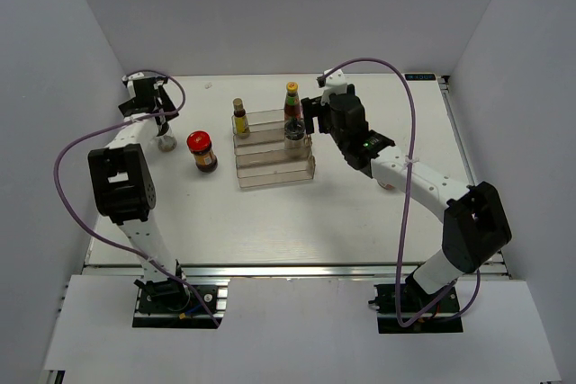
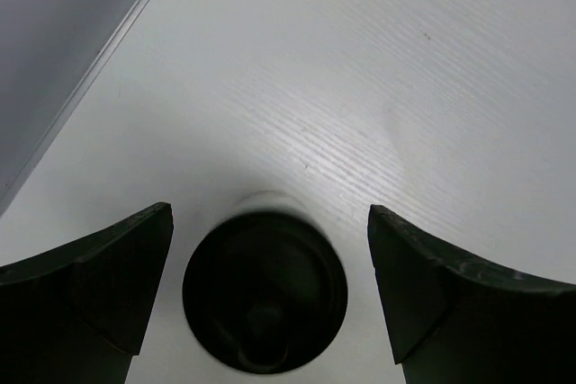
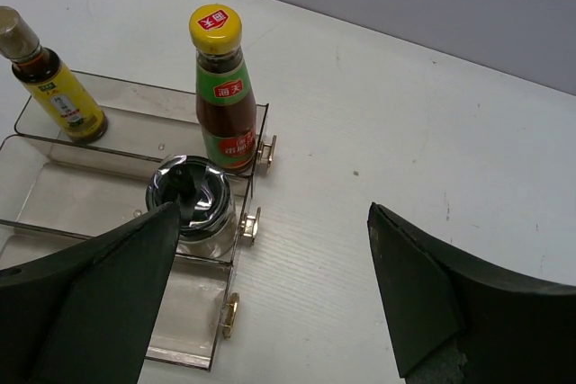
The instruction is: Organize the condiment bottles
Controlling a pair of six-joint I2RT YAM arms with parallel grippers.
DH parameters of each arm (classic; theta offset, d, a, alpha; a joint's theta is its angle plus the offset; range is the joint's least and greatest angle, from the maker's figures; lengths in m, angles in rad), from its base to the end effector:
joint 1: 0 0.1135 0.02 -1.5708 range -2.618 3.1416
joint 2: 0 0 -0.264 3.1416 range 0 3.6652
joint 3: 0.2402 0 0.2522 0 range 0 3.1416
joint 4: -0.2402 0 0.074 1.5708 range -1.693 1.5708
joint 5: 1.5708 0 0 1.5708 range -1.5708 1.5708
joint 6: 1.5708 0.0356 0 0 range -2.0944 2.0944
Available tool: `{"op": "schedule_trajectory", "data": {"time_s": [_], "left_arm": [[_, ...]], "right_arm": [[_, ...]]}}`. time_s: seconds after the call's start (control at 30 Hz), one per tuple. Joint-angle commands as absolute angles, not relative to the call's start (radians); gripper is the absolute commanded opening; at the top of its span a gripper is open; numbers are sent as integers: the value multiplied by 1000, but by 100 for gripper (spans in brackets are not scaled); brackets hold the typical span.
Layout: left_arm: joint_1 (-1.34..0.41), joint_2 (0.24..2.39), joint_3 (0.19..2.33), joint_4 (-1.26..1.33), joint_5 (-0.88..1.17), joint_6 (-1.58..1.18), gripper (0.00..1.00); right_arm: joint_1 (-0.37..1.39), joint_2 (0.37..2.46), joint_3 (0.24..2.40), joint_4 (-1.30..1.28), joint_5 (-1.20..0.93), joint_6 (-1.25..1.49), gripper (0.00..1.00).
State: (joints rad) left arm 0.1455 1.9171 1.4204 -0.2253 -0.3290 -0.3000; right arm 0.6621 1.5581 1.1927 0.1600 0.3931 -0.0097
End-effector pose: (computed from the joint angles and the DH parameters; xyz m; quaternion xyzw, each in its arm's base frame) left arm 0.4281 0.0744 0.2267 -0.2644 0.8619 0.1174 0.4165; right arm 0.3014 0.2176 0.3242 -0.1345 0.7590 0.0547 0.6347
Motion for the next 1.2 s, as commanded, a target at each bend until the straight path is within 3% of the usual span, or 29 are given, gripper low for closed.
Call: {"op": "schedule_trajectory", "data": {"time_s": [0.0,0.37,0.5,0.53,0.63,0.93,1.17], "left_arm": [[146,1956,1515,-242,-316,-259,98],[146,1954,1494,-261,-291,-284,95],[146,1954,1508,-290,-287,-302,79],[146,1951,1508,-296,-288,-305,67],[146,1934,1511,-316,-304,-318,48],[146,1810,1568,-354,-252,-319,20],[141,1657,1581,-331,-134,-325,14]], "right_arm": [[660,1516,1193,178,423,-8,89],[658,1482,1166,190,437,-8,89],[660,1476,1155,198,457,-8,89],[660,1476,1154,198,460,-8,89],[658,1470,1152,198,463,-8,89],[658,1419,1105,210,462,23,89],[658,1356,1049,207,460,67,89]]}}
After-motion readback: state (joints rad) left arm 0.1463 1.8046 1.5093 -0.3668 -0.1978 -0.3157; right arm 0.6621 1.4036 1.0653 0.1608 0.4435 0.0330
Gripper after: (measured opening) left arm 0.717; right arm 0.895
